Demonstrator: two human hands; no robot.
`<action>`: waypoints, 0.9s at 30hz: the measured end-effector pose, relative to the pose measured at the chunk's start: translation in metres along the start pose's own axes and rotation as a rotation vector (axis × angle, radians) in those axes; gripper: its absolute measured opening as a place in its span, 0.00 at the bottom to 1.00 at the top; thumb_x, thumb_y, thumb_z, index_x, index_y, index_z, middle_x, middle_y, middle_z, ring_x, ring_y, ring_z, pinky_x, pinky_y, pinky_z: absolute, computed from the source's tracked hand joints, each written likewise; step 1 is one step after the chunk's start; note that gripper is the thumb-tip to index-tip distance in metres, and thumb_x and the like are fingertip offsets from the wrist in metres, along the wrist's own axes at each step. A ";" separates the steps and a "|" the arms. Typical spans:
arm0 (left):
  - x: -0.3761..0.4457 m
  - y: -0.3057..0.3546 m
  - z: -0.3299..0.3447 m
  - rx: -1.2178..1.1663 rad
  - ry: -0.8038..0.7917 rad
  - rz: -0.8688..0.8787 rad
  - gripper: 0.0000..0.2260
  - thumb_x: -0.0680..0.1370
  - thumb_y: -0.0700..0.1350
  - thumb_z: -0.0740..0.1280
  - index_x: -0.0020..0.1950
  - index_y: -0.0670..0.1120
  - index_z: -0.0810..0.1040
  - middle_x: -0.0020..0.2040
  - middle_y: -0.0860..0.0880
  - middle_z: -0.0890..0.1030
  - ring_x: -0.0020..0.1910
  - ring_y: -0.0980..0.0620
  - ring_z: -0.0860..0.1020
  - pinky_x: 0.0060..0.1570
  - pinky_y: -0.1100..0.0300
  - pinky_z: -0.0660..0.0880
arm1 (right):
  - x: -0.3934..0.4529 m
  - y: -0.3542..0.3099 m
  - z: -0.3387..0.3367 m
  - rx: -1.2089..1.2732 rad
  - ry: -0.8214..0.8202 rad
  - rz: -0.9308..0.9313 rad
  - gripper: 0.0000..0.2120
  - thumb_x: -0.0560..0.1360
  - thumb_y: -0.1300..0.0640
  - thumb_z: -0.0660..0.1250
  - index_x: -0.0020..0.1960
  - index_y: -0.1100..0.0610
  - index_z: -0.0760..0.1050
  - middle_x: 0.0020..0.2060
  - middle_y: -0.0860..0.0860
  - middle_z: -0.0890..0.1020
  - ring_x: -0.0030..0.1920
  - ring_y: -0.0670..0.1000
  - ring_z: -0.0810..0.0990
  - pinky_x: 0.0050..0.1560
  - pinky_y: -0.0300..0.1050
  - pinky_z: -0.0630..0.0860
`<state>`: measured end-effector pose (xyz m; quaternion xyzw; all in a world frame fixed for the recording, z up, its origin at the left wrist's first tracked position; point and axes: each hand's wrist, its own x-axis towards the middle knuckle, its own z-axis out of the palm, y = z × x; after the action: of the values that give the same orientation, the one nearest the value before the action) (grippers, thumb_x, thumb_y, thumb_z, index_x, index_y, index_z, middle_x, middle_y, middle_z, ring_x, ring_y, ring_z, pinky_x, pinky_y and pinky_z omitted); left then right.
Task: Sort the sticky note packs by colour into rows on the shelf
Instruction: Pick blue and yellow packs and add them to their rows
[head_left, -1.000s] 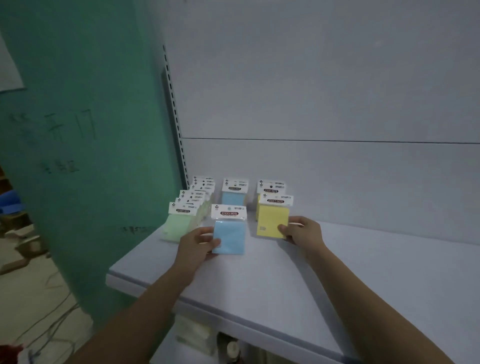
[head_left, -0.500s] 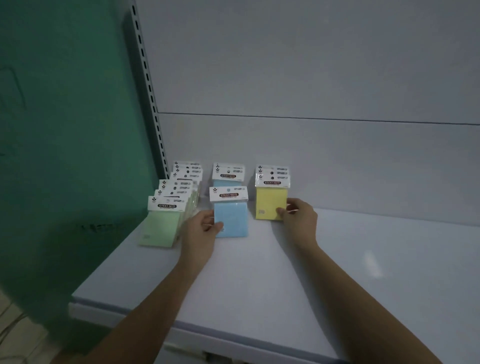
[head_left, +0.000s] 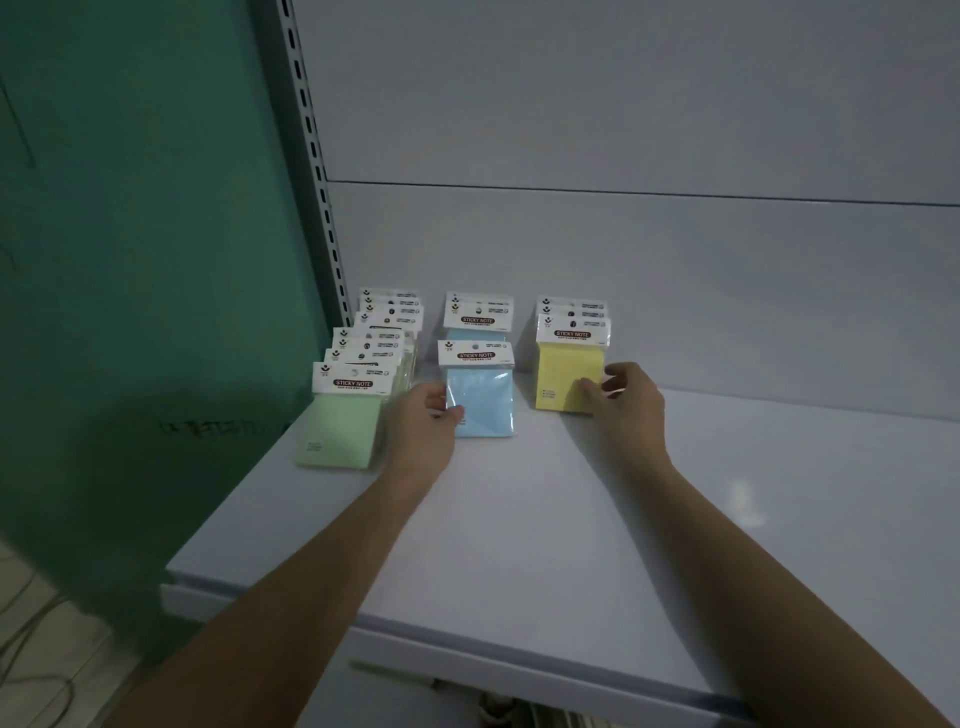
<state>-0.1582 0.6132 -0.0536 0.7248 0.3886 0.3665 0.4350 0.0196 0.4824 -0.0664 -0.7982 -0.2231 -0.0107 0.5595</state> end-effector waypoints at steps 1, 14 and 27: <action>0.007 0.000 -0.001 0.019 0.007 -0.007 0.09 0.74 0.36 0.69 0.54 0.41 0.80 0.46 0.46 0.82 0.41 0.52 0.80 0.43 0.64 0.75 | 0.000 0.000 -0.001 0.007 0.003 0.007 0.16 0.75 0.51 0.66 0.59 0.58 0.74 0.50 0.53 0.80 0.50 0.53 0.78 0.51 0.48 0.74; 0.053 -0.002 0.023 0.248 0.049 -0.013 0.09 0.75 0.37 0.67 0.55 0.39 0.80 0.53 0.41 0.82 0.52 0.43 0.80 0.53 0.48 0.78 | 0.002 -0.005 -0.002 0.041 0.030 0.042 0.16 0.80 0.48 0.55 0.51 0.60 0.74 0.47 0.53 0.78 0.48 0.53 0.75 0.46 0.46 0.67; 0.028 0.031 0.013 0.432 -0.011 0.038 0.21 0.79 0.46 0.62 0.67 0.36 0.65 0.66 0.38 0.70 0.64 0.41 0.70 0.61 0.52 0.67 | -0.005 -0.009 -0.013 0.117 0.061 0.131 0.15 0.80 0.50 0.54 0.50 0.59 0.73 0.48 0.56 0.79 0.51 0.57 0.77 0.52 0.52 0.71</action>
<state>-0.1276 0.6241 -0.0245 0.8104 0.4421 0.2787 0.2648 0.0145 0.4710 -0.0549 -0.7763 -0.1535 0.0149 0.6112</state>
